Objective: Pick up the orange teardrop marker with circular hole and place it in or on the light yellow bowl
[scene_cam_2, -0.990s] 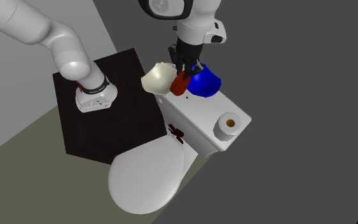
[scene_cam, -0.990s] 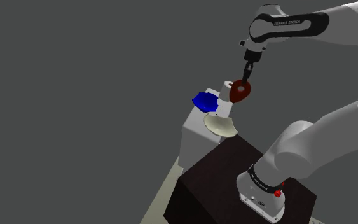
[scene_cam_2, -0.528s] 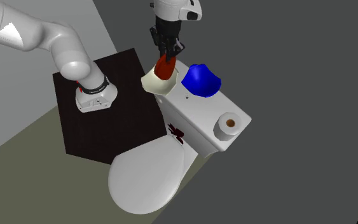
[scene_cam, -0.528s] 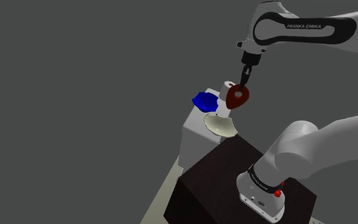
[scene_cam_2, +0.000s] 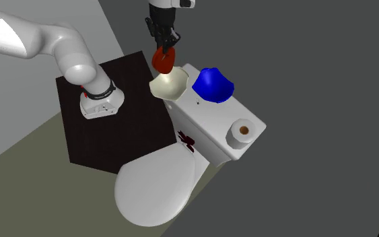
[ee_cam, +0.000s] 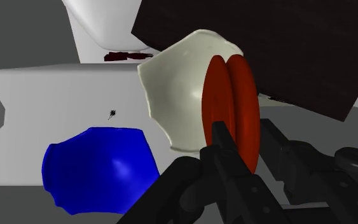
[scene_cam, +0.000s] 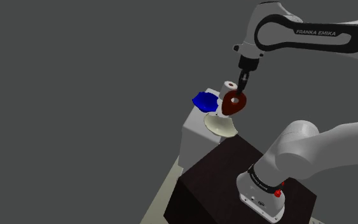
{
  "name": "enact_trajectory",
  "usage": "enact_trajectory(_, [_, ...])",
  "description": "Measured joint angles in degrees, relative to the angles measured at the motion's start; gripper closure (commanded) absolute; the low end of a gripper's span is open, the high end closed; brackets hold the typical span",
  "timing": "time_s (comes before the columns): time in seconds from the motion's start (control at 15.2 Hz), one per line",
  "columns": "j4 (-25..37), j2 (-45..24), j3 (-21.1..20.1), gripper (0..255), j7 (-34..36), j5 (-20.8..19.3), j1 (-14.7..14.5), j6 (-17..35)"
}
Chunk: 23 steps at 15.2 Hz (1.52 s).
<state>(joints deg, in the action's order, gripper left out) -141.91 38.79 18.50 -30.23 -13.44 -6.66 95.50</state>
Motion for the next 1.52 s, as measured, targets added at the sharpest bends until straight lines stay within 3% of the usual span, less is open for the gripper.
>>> enact_trajectory(1.19, [-11.5,-3.9,3.0,255,0.8,-2.1,0.5,15.3])
enact_trajectory(1.52, [-12.1,-4.1,3.1,255,0.8,-2.3,0.5,16.2])
